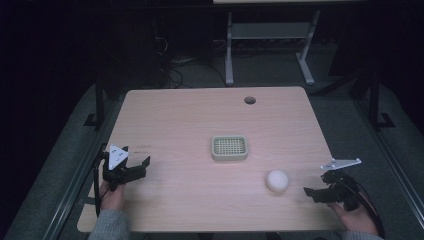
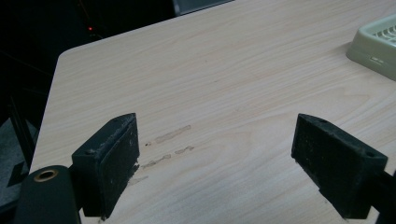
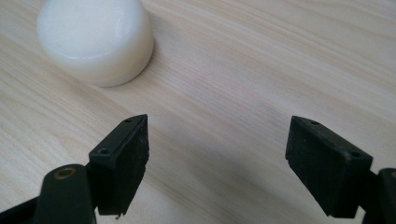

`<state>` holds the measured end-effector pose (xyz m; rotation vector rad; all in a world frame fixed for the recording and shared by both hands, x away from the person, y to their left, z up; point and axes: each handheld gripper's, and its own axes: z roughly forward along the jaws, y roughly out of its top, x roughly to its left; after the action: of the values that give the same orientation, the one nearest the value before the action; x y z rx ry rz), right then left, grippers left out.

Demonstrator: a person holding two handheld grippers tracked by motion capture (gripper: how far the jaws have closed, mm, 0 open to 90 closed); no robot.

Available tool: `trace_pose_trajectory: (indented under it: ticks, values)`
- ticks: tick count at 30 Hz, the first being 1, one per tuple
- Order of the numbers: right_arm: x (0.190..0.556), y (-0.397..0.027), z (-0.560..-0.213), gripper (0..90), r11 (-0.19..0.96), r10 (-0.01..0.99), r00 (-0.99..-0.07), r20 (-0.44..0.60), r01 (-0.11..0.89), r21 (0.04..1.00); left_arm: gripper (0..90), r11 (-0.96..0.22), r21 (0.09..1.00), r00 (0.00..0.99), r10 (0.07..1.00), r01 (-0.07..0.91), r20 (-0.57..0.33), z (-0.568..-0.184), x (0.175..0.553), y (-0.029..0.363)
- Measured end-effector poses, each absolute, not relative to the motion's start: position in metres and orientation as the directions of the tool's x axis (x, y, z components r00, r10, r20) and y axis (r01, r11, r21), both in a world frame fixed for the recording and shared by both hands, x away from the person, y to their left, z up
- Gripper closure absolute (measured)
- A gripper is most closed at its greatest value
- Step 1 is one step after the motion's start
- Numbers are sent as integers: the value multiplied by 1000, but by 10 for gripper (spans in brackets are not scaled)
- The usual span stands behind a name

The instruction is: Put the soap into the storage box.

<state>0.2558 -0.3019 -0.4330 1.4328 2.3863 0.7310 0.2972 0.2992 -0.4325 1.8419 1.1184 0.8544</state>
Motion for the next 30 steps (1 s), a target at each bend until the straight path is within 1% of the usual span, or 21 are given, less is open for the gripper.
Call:
trace_pose_trajectory:
  ticks: [6, 8, 16, 30]
  values:
    - [259, -299, -426, 212, 399, 867, -497, 39, 739, 543, 149, -291, 882, 378, 915, 369, 144, -432, 297, 299]
    - [261, -294, -422, 213, 417, 860, -508, 41, 747, 517, 148, -281, 885, 374, 918, 372, 134, -432, 297, 301]
    - [267, -285, -414, 219, 465, 838, -545, 27, 739, 488, 148, -273, 886, 369, 921, 375, 127, -432, 298, 304]
    - [273, -271, -399, 219, 522, 800, -600, 18, 710, 472, 148, -272, 888, 367, 921, 372, 129, -432, 297, 304]
